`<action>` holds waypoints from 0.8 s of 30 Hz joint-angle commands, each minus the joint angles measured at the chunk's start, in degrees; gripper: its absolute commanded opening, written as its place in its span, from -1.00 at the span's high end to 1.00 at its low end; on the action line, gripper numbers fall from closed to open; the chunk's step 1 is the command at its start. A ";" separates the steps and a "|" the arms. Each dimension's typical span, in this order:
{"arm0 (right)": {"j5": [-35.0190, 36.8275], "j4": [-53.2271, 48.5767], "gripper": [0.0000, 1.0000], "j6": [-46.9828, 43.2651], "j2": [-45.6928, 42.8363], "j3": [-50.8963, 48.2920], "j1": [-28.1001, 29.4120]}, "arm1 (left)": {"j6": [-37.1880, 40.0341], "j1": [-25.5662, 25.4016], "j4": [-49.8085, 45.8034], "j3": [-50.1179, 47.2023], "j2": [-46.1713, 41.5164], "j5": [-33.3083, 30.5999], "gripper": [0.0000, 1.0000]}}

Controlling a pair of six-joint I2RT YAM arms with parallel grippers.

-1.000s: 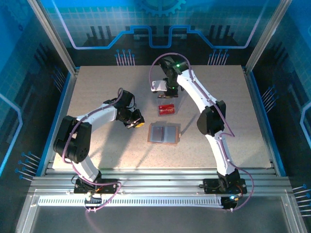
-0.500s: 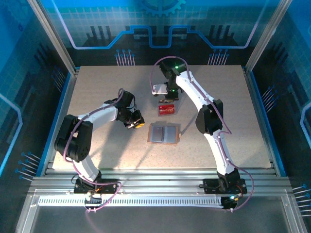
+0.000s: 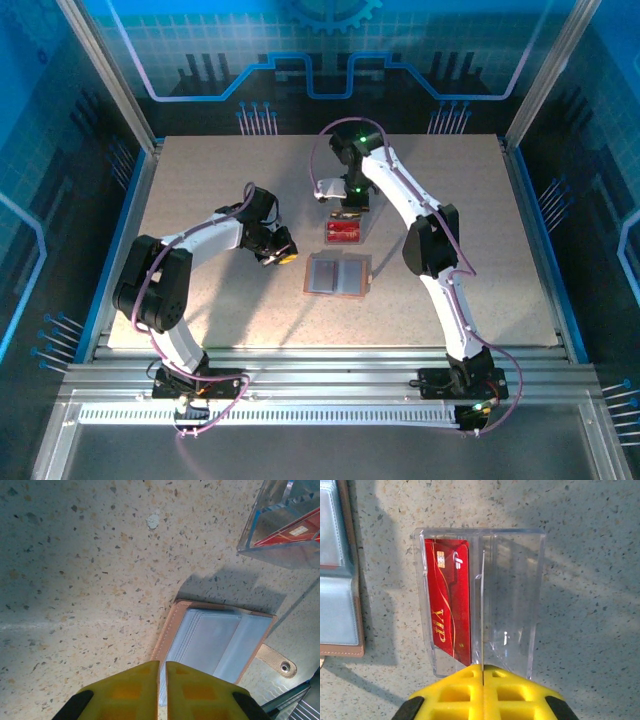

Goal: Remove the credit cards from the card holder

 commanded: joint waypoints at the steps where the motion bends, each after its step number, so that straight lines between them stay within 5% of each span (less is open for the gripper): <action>1: -0.14 -1.41 0.84 0.81 1.04 -0.58 -0.65 | -0.05 0.55 -0.33 1.58 0.84 1.31 0.77; 6: 0.85 1.02 0.59 1.43 0.53 -0.58 -0.70 | -0.05 0.55 -0.33 1.91 1.23 1.49 0.77; 24: 1.66 10.96 0.44 9.31 -9.29 -12.21 0.44 | -0.58 -0.32 1.53 1.18 0.70 3.11 0.76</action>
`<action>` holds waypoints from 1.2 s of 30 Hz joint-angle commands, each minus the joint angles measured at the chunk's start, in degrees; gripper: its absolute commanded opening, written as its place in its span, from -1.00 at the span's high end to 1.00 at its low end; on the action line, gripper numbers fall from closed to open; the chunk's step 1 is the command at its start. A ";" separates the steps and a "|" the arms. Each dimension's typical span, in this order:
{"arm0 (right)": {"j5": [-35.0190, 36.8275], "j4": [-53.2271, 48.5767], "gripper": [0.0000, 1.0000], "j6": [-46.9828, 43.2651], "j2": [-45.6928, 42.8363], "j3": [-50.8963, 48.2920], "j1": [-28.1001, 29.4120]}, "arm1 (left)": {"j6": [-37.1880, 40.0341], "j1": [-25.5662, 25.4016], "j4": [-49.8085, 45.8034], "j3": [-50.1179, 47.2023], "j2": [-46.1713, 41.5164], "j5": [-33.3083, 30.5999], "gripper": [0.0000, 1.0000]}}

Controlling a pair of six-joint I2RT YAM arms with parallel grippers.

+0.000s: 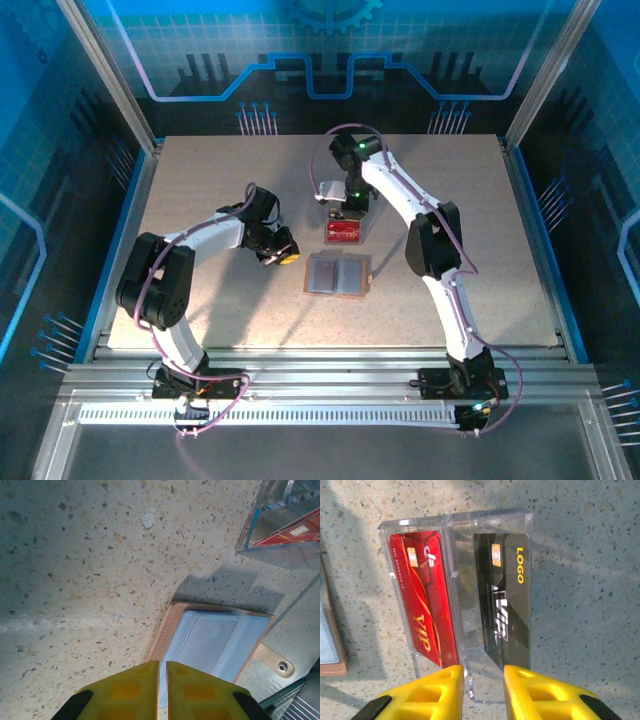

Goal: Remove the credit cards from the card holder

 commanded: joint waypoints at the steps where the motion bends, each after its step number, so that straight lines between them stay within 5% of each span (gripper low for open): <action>1: -1.33 4.18 0.44 4.52 -6.81 -4.00 0.59 | -0.49 -0.41 1.43 0.39 -0.64 1.75 0.76; 11: -4.27 15.92 0.36 21.64 -18.41 -22.39 2.53 | -1.53 -1.54 5.49 -2.64 -1.29 3.25 0.76; 27: -18.91 42.60 0.39 65.54 -38.19 -56.12 5.32 | -3.84 -2.55 11.63 -5.37 0.55 6.62 0.76; 36: -28.23 47.01 0.53 87.97 -36.85 -61.94 4.51 | -5.69 -4.13 14.25 -8.30 -0.36 5.77 0.78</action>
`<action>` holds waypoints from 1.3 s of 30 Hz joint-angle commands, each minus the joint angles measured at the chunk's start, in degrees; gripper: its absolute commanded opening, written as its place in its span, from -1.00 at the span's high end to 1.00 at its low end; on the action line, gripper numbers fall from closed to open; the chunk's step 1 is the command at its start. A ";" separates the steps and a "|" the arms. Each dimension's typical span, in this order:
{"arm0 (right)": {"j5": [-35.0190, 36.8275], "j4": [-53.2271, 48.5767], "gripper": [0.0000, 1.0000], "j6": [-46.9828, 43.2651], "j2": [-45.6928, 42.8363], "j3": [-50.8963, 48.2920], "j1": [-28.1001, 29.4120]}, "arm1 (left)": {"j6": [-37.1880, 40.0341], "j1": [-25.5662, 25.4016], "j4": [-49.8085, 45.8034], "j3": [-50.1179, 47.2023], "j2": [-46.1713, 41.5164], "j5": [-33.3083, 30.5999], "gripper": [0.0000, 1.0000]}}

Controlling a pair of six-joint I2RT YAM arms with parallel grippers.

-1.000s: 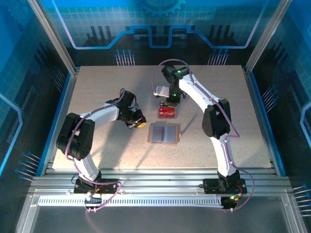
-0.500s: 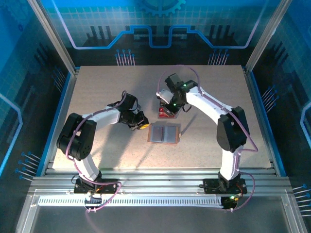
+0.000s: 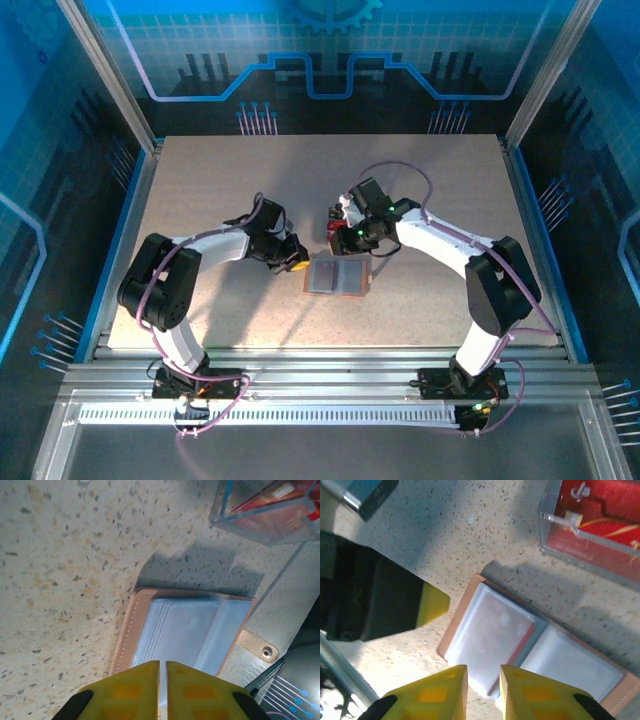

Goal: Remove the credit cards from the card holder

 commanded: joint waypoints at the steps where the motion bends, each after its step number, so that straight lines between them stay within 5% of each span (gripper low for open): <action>1: -7.93 5.51 0.53 12.42 1.36 -2.36 -0.28 | -1.47 -1.18 1.41 -1.35 -0.21 0.73 0.83; 10: -11.56 11.68 0.48 17.33 3.98 -6.34 0.59 | -2.14 -2.54 2.36 -2.40 1.72 0.75 1.00; 39: -12.17 8.59 0.38 17.57 11.83 -2.94 2.58 | 0.59 -2.67 -2.65 -1.77 4.18 -2.41 1.00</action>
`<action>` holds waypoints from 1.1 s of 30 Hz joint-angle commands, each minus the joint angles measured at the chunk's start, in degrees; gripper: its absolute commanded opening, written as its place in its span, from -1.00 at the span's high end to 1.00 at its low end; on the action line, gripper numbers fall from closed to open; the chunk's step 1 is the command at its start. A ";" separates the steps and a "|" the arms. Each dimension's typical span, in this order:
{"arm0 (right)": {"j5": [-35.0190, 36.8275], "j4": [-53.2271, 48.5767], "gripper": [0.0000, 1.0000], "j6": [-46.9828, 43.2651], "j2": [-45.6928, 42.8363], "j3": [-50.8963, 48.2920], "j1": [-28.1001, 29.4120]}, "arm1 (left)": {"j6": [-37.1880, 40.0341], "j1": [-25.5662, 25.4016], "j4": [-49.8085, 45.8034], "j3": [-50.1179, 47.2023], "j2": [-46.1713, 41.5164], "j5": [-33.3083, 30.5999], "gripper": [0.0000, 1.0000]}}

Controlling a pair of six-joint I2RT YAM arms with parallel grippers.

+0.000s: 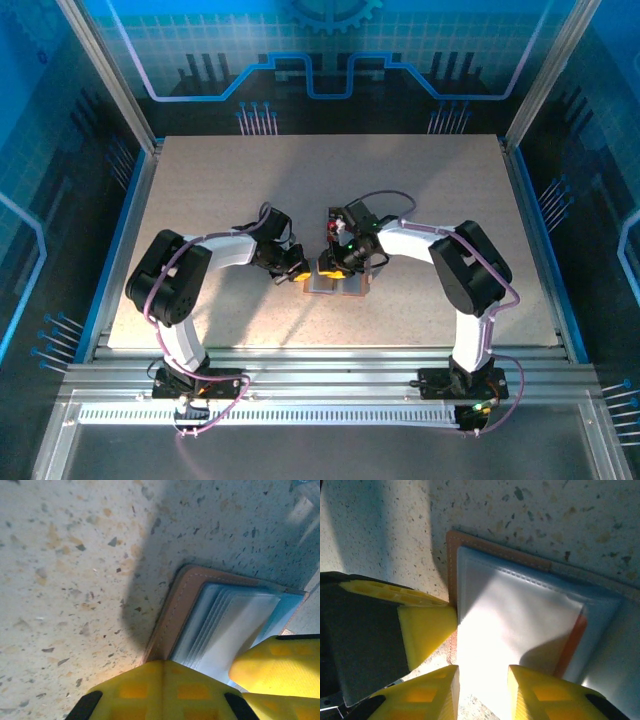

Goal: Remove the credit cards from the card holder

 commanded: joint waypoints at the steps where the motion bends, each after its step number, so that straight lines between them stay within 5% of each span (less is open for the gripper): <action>1: -0.64 -1.75 0.37 0.19 0.92 1.83 1.18 | 1.84 -0.57 -2.59 -0.26 1.36 -0.82 1.00; 19: 2.89 -6.33 0.31 -1.78 -0.09 1.07 1.01 | 3.02 -0.52 -5.23 1.03 0.93 -1.57 1.00; 33: -0.75 1.22 0.31 0.67 -3.42 -5.33 -1.71 | 3.54 -0.49 -6.73 1.88 1.59 -2.73 1.00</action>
